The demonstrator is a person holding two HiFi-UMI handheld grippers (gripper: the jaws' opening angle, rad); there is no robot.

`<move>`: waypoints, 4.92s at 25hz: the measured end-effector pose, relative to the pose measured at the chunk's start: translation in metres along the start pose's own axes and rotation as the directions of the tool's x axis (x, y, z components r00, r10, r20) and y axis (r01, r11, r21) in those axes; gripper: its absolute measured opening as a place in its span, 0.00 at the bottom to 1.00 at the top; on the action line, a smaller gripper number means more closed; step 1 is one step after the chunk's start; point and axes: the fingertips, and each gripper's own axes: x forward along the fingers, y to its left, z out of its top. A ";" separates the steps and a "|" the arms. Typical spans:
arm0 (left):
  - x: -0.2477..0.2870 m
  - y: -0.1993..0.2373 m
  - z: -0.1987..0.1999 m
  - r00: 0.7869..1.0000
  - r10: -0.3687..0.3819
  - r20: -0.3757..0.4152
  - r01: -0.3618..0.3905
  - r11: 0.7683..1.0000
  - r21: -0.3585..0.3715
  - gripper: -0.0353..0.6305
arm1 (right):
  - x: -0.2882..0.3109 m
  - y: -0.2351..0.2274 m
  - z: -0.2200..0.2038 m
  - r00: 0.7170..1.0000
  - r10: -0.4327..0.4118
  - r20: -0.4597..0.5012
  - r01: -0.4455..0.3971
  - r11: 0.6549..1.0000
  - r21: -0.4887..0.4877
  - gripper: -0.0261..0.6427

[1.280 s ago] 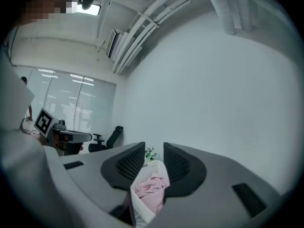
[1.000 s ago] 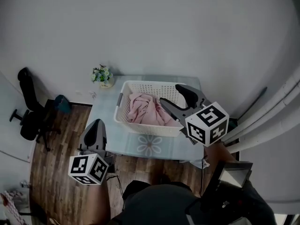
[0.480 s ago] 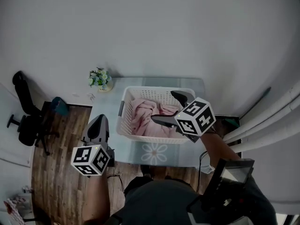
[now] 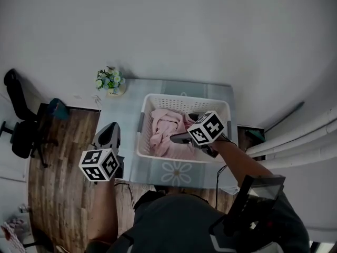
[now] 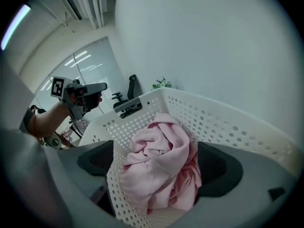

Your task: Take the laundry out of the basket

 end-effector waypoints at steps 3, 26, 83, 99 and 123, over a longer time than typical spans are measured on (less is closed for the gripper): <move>0.015 0.015 -0.022 0.999 0.006 -0.034 -0.008 0.999 -0.045 0.07 | 0.028 -0.011 -0.016 0.997 -0.001 -0.075 0.003 1.000 0.030 0.82; 0.059 0.058 -0.073 0.988 -0.108 -0.111 0.093 0.987 -0.135 0.07 | 0.155 -0.023 -0.084 0.928 0.006 -0.373 0.022 0.997 0.070 0.89; -0.103 -0.136 0.065 0.973 -0.132 0.190 0.116 0.989 0.092 0.07 | -0.229 0.088 0.085 0.800 -0.097 0.592 0.187 0.978 -0.092 0.48; -0.107 -0.265 0.076 0.889 -0.432 0.154 0.394 0.891 0.227 0.07 | -0.376 0.118 0.017 0.581 -0.364 0.728 0.405 0.905 0.129 0.48; -0.137 -0.465 0.046 0.496 -0.868 0.014 0.819 0.473 0.323 0.07 | -0.515 0.187 -0.173 0.111 -0.874 0.474 0.664 0.420 0.618 0.48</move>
